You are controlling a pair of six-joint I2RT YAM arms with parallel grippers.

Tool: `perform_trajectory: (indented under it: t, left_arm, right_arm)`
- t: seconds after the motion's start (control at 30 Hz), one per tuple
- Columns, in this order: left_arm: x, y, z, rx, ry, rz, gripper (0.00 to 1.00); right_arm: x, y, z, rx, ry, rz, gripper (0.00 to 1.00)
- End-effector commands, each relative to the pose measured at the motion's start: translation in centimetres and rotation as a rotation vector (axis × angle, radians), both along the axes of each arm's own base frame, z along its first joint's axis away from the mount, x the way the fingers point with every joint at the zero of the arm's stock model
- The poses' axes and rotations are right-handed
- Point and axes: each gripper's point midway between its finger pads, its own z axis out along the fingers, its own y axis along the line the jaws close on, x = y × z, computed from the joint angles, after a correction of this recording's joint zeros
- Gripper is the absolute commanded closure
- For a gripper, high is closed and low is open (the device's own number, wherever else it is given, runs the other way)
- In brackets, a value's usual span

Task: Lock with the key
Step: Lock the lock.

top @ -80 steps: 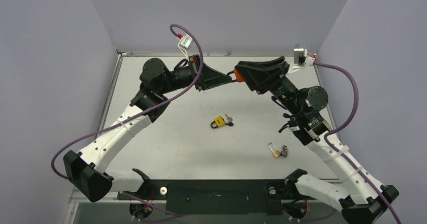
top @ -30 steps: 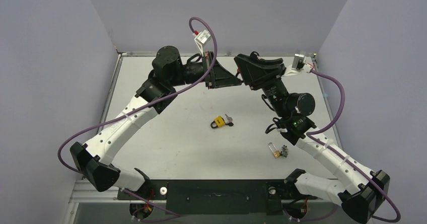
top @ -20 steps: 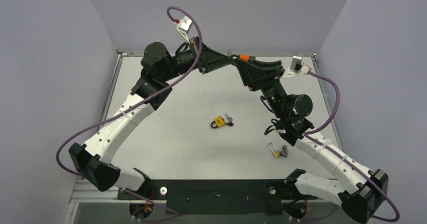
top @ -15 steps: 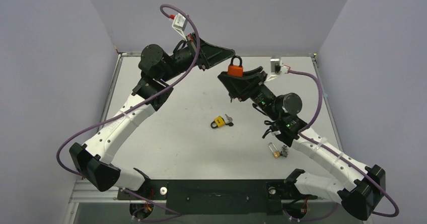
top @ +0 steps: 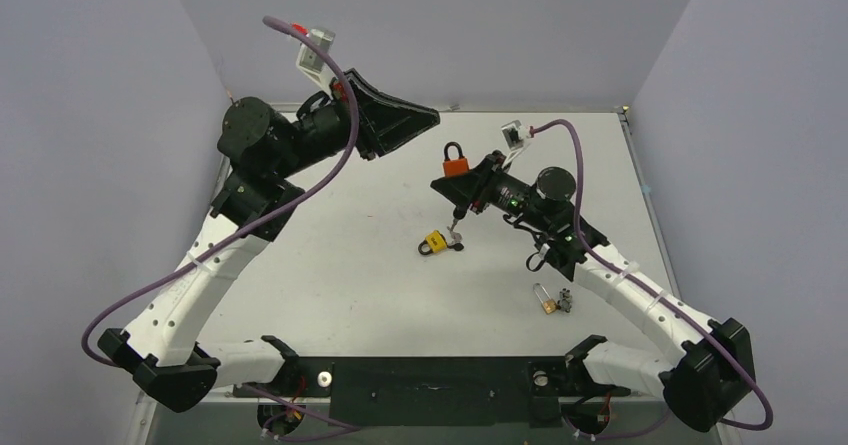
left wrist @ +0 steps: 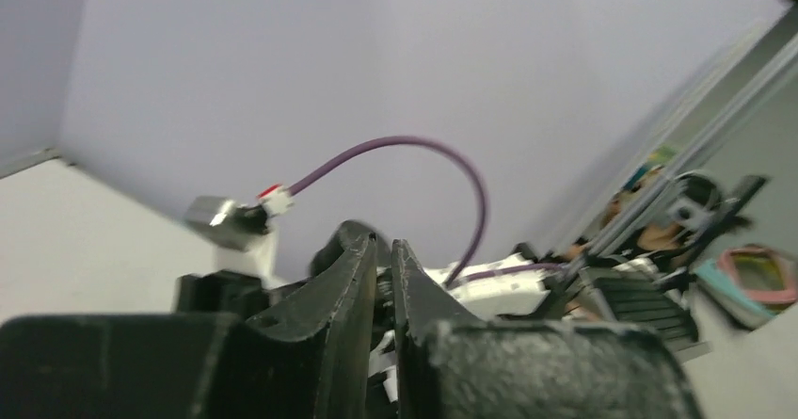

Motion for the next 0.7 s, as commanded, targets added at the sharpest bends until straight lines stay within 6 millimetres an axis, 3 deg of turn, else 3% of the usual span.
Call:
perform_trajectory:
  t: [0.0,0.13,0.27,0.47,0.67]
  left_arm:
    - [2.0,0.1,-6.6,0.324,-0.014,0.042,0.84]
    - [1.3,0.8,-8.6,0.409,-0.069,-0.017,0.60]
    - [0.1,1.2,-9.1,0.430,-0.126,-0.088,0.49]
    - [-0.9,0.6,-9.9,0.410,-0.127,-0.203,0.47]
    - [-0.5,0.2,-11.0,0.407,-0.106,-0.224,0.48]
  right_arm:
    - [-3.7,-0.1,6.2,0.081,-0.192,0.141,1.00]
    - [-5.9,0.0,7.0,0.085,-0.211,0.237,1.00]
    - [-8.0,0.1,7.9,0.109,-0.226,0.324,1.00]
    - [-9.2,0.1,8.6,0.124,-0.236,0.361,1.00]
    - [-9.6,0.4,8.9,0.136,-0.241,0.379,1.00]
